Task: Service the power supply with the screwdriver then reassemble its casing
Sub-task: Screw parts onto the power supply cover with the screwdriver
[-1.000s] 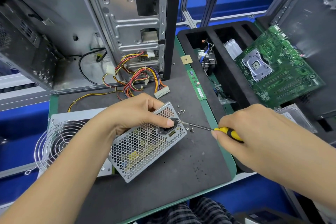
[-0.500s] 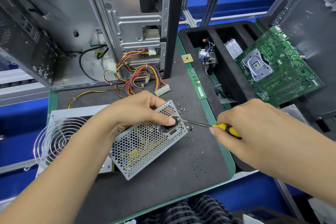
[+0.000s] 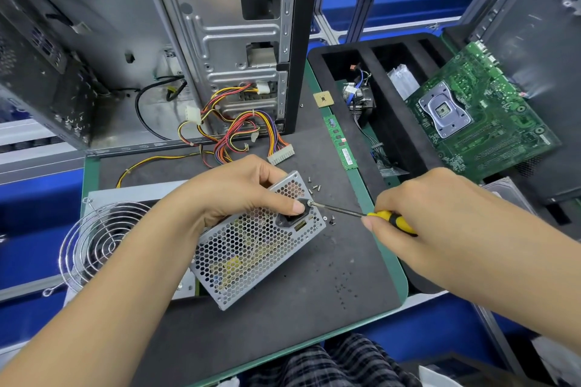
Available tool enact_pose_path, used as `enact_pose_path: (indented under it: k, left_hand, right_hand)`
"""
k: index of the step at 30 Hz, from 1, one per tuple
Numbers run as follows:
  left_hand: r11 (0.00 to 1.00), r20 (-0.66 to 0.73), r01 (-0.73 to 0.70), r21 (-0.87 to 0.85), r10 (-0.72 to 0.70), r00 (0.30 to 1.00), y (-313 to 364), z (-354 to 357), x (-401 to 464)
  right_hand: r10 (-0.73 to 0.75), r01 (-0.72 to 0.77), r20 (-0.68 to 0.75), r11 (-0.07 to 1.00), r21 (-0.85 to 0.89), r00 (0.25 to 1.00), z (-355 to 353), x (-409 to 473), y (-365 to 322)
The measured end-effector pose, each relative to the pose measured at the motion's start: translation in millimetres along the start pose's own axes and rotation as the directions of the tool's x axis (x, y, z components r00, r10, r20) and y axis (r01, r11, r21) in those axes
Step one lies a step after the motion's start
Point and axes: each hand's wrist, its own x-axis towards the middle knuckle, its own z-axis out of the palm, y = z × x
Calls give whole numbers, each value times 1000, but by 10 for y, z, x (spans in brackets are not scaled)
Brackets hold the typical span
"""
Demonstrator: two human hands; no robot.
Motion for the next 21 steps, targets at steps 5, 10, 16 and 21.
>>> enact_pose_path:
  k: [5, 10, 16, 21]
  left_hand:
    - [1000, 6, -13, 22, 13, 1000, -7, -26, 7]
    - [1000, 6, -5, 28, 5, 1000, -11, -26, 7]
    - [1000, 16, 13, -15, -12, 1000, -8, -43, 1]
    - [1000, -1, 13, -9, -13, 1000, -2, -3, -8]
  right_hand:
    - [-45, 45, -8, 998, -53, 999, -27, 4, -66]
    - [-111, 106, -39, 988, -108, 993, -72, 13, -64]
    - [-137, 137, 8, 983, -123, 991, -71, 81, -29]
    - [-153, 144, -43, 975, -168, 987, -107, 40, -3]
